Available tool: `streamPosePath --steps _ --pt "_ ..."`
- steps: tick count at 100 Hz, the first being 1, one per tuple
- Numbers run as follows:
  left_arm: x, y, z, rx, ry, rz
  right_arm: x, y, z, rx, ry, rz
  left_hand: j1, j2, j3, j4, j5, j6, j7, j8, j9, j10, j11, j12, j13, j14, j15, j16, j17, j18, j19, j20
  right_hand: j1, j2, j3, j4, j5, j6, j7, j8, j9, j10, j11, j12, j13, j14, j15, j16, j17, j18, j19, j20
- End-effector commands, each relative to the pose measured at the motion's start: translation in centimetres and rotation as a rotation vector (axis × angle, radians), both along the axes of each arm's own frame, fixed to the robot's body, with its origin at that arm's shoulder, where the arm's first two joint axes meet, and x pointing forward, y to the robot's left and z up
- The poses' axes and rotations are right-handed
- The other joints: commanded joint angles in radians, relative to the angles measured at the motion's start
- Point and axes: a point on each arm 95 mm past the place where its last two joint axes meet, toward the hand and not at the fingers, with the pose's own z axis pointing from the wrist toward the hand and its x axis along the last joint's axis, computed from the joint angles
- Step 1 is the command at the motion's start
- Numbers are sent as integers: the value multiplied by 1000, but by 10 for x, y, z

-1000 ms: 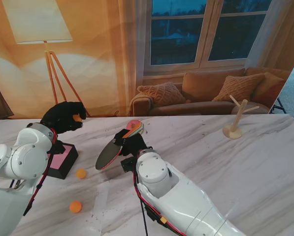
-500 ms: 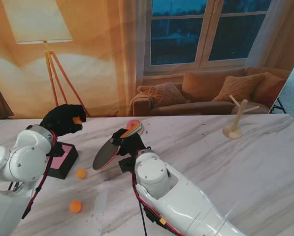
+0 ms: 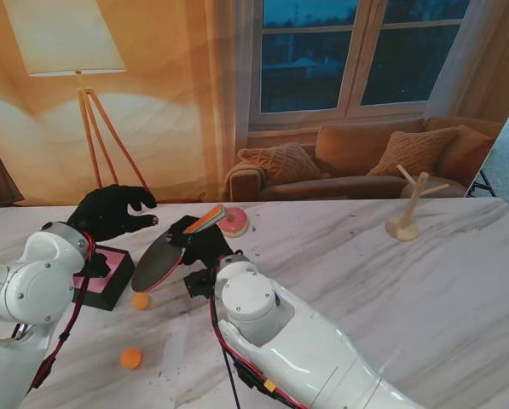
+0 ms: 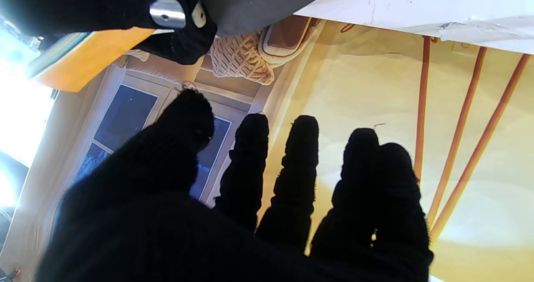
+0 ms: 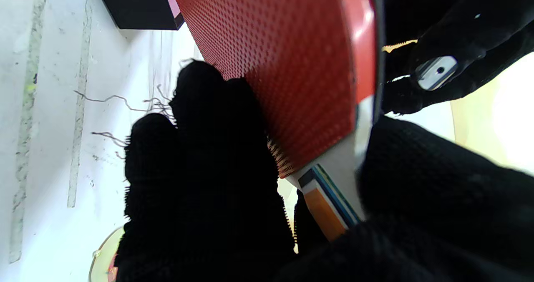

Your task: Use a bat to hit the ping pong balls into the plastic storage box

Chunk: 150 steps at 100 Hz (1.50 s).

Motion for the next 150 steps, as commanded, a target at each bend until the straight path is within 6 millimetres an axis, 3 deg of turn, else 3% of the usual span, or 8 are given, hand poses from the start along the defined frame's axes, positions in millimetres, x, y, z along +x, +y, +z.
streamPosePath --steps 1,29,52,68,106,125,146,150 --pt "0 -1 2 5 -13 0 0 5 1 1 4 20 -13 9 -16 16 31 10 15 22 33 -5 5 -9 -12 39 -8 -8 -20 -5 -3 2 146 70 196 28 195 -49 131 93 64 -241 31 27 -63 -113 -67 16 2 -47 -6 22" --pt "2 1 -3 18 17 14 8 -12 -12 -51 24 -20 -8 19 -13 18 5 16 13 36 -52 6 -36 -14 -17 45 -2 -4 -15 -9 15 18 147 70 196 28 194 -44 128 94 62 -235 30 28 -63 -107 -68 18 0 -45 -7 24" --pt "2 2 -8 42 58 12 12 -30 -15 -77 11 -53 -16 50 16 53 -77 19 -84 -17 -173 -13 -161 -106 -54 18 -3 11 -36 -33 15 34 147 69 197 27 194 -40 127 92 62 -232 32 28 -63 -103 -66 18 -1 -44 -4 27" --pt "-1 3 -14 67 99 10 12 -42 -16 -91 -5 -69 -18 50 10 54 -141 9 -165 -59 -230 -29 -216 -171 -76 53 -73 -32 -42 -24 -8 31 148 69 198 27 193 -39 127 91 61 -228 32 27 -63 -100 -65 17 -2 -43 -3 28" --pt "-3 -1 -42 86 234 -7 10 -70 -17 -119 -52 -97 -34 72 -172 40 -267 9 -310 -126 -360 -34 -291 -227 -122 73 -136 -96 -52 7 -59 11 149 67 199 26 193 -32 127 86 62 -222 33 25 -64 -95 -61 14 -4 -38 5 31" --pt "-5 -1 -59 97 311 -9 9 -84 -18 -127 -61 -117 0 106 -312 55 -339 3 -368 -144 -449 -42 -350 -276 -174 68 -177 -117 -58 35 -87 -1 149 67 200 26 194 -32 127 84 62 -221 33 25 -64 -94 -59 12 -5 -37 6 32" --pt "-8 -2 -79 115 394 -8 9 -98 -19 -135 -74 -147 23 111 -312 62 -405 -14 -395 -152 -529 -51 -387 -287 -223 53 -212 -131 -34 69 -100 -12 149 68 199 26 194 -30 127 82 63 -219 34 25 -65 -90 -57 11 -6 -36 8 32" --pt "-8 -3 -84 122 411 -10 9 -100 -19 -136 -77 -152 24 105 -269 70 -413 -16 -395 -151 -539 -54 -390 -284 -225 53 -212 -131 -28 70 -96 -19 149 68 199 26 194 -30 128 82 63 -218 34 25 -65 -92 -57 10 -7 -36 8 32"
